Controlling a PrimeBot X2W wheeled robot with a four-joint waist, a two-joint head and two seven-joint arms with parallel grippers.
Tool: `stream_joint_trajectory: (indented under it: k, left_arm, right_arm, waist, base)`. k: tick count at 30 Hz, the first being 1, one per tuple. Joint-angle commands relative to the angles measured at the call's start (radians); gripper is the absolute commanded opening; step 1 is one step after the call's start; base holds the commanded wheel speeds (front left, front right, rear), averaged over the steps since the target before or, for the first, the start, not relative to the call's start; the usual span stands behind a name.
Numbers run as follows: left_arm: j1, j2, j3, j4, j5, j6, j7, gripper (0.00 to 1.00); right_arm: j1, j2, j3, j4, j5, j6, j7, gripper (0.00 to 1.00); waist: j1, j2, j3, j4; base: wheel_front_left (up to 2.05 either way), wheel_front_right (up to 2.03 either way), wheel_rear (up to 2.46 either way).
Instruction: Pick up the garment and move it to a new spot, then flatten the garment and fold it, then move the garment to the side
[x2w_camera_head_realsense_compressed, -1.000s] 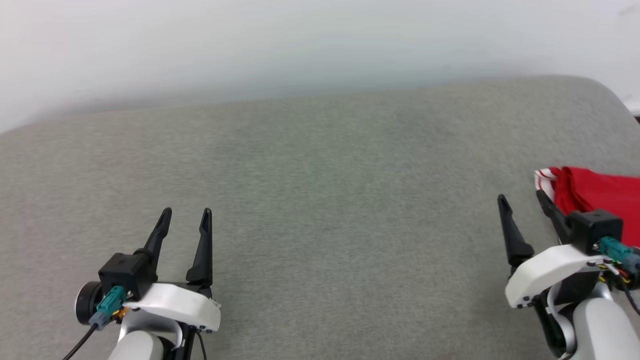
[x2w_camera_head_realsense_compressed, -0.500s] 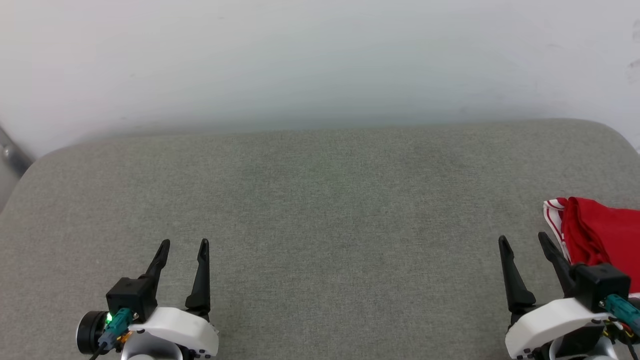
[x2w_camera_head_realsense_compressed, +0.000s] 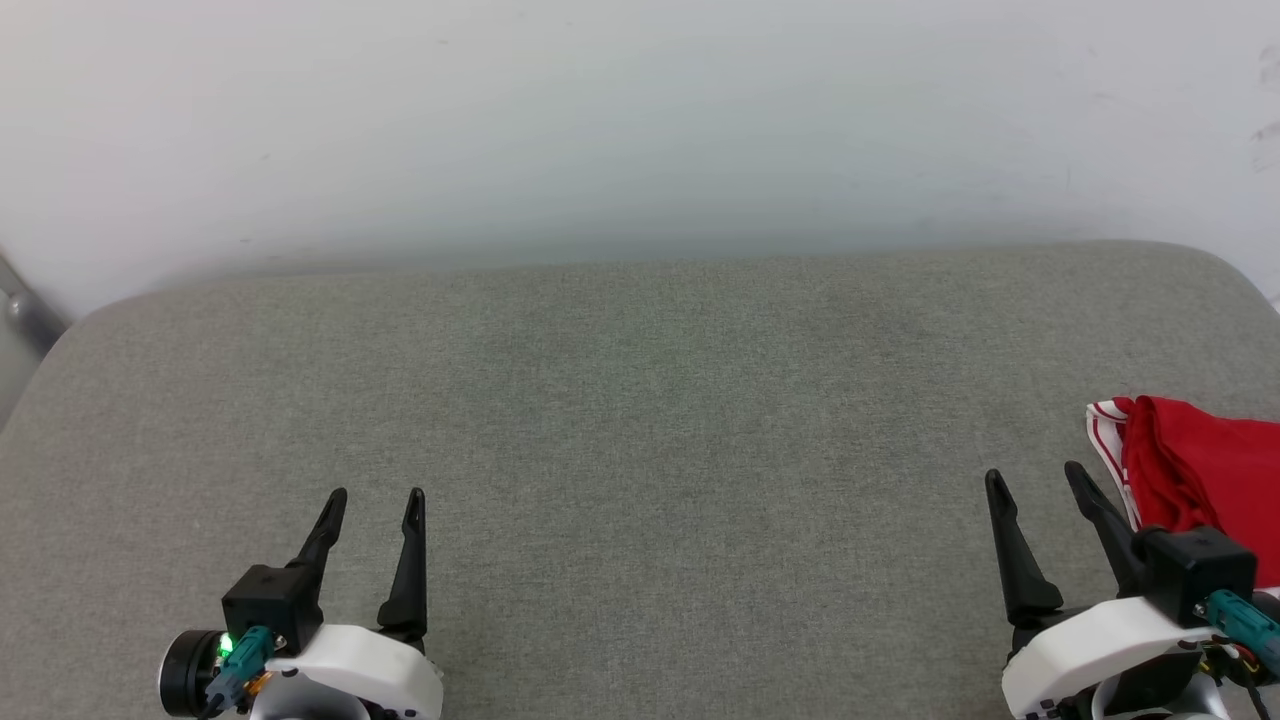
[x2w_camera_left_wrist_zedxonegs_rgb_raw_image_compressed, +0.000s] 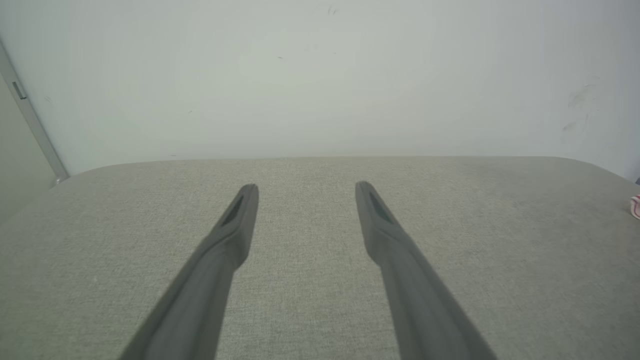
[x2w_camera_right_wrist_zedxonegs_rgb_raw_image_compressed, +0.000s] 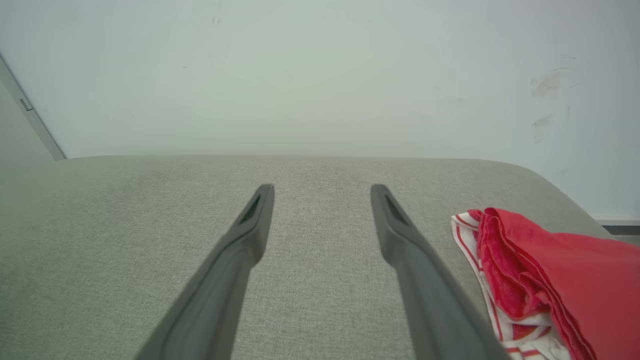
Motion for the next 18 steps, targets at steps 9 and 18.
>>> stream_joint_trajectory:
  k: [9,18]
  left_arm:
    - [0.008,0.006,0.000,-0.002,0.004,0.007,-0.007,1.00]
    - [0.005,-0.023,0.025,0.022,-0.098,-0.016,0.034,0.00]
  right_arm:
    - [-0.003,0.005,0.006,0.003,0.022,-0.001,-0.009,1.00]
    - [-0.005,0.000,0.000,0.043,0.143,0.000,0.002,0.00]
  waist:
    - [0.0001,-0.0001,0.003,0.001]
    - [0.0001,-0.0001,0.004,0.002]
  base:
    - [0.00,0.00,0.00]
    - [0.00,0.00,0.00]
